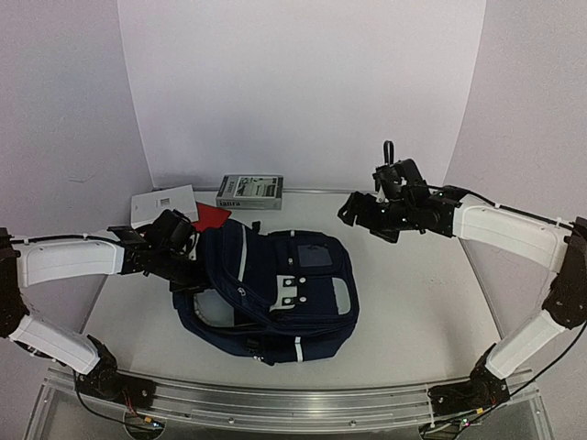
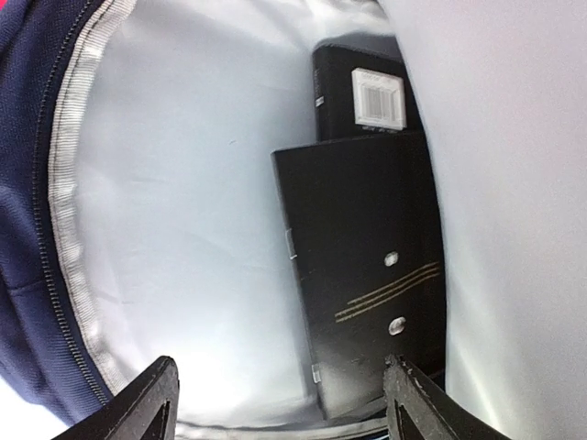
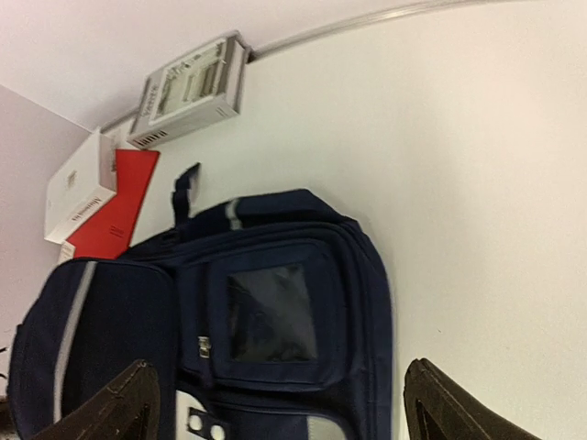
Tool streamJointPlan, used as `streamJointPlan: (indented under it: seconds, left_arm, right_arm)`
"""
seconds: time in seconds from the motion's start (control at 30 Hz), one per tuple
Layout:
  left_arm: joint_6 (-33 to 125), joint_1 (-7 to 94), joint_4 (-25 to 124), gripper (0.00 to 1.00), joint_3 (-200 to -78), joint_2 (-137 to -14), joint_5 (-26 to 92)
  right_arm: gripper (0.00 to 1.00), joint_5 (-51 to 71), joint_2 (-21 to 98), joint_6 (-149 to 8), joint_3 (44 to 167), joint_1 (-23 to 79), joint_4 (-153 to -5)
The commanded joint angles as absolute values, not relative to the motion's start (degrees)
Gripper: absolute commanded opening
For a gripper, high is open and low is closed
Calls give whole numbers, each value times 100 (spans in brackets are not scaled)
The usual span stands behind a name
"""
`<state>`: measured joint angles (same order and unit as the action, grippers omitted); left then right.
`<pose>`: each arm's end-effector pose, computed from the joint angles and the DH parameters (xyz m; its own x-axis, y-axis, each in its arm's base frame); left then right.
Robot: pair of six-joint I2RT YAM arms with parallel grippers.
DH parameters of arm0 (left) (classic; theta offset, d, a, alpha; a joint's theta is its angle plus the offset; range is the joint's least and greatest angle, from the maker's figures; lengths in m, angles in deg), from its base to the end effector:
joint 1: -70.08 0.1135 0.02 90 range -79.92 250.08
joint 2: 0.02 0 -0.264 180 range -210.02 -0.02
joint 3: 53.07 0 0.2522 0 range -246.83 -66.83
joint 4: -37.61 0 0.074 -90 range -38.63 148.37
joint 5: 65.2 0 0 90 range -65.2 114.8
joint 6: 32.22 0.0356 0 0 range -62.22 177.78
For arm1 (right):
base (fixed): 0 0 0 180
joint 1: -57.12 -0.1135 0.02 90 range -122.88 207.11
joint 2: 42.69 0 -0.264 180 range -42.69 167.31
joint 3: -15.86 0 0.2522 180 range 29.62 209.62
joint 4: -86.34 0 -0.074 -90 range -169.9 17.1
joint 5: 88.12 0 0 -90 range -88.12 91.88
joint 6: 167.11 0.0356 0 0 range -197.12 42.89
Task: Pack the student bag
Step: Place the book in the student bag.
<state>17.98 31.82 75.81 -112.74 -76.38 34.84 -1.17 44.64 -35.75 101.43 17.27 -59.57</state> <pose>0.2019 -0.1671 0.2084 -0.9342 -0.0660 -0.3506 0.1178 0.8706 -0.4777 0.2688 0.2219 0.3053 -0.7384 0.2432 -0.6290 -0.1583 0.8441 0.5122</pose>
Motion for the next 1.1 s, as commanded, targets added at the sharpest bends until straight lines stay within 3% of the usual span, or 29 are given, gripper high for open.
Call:
streamJointPlan:
  seconds: [0.0, 0.23, 0.53, 0.67, 0.77, 0.83, 1.07]
  left_arm:
    - [2522, 3186, 8360, 77, -11842, -7359, 2987]
    - [2695, 3184, 8873, 77, -11981, -7230, 2568]
    - [3020, 3185, 9525, 77, -12347, -7307, 2022]
    - [3132, 3185, 9696, 77, -12403, -7322, 1882]
    - [3141, 3188, 9760, 77, -12407, -7346, 1804]
    - [3100, 3190, 9839, 77, -12413, -7350, 1664]
    - [3008, 3220, 10194, 81, -12452, -7169, 1437]
  right_arm:
    - [86, 384, 4466, -3719, 9743, 1726, -5669]
    - [78, 1084, 4715, -3809, 9220, 1523, -5641]
    - [53, 1027, 5347, -3733, 9115, 1242, -5666]
    - [37, 1079, 5486, -3698, 9131, 1162, -5823]
    - [12, 891, 5529, -3679, 9151, 1163, -5880]
    - [1, 527, 5531, -3672, 9182, 1164, -5870]
    - [0, -169, 5642, -4105, 9650, 1543, -5759]
